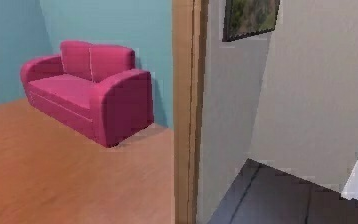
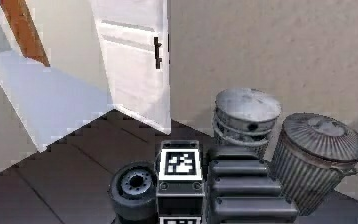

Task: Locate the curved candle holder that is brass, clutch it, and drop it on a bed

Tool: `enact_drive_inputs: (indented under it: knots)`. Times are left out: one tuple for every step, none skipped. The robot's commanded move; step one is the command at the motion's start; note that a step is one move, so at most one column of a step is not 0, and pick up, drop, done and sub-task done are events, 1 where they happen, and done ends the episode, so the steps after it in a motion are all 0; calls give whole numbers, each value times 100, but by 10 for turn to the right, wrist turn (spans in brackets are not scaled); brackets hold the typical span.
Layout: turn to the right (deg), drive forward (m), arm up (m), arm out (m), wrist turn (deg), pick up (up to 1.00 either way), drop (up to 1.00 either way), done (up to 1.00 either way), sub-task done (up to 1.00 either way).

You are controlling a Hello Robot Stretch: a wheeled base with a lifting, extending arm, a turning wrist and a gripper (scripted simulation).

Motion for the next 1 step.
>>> enact_drive_inputs:
  knots:
    - [0, 35, 0, 0, 0, 0, 0, 0, 0]
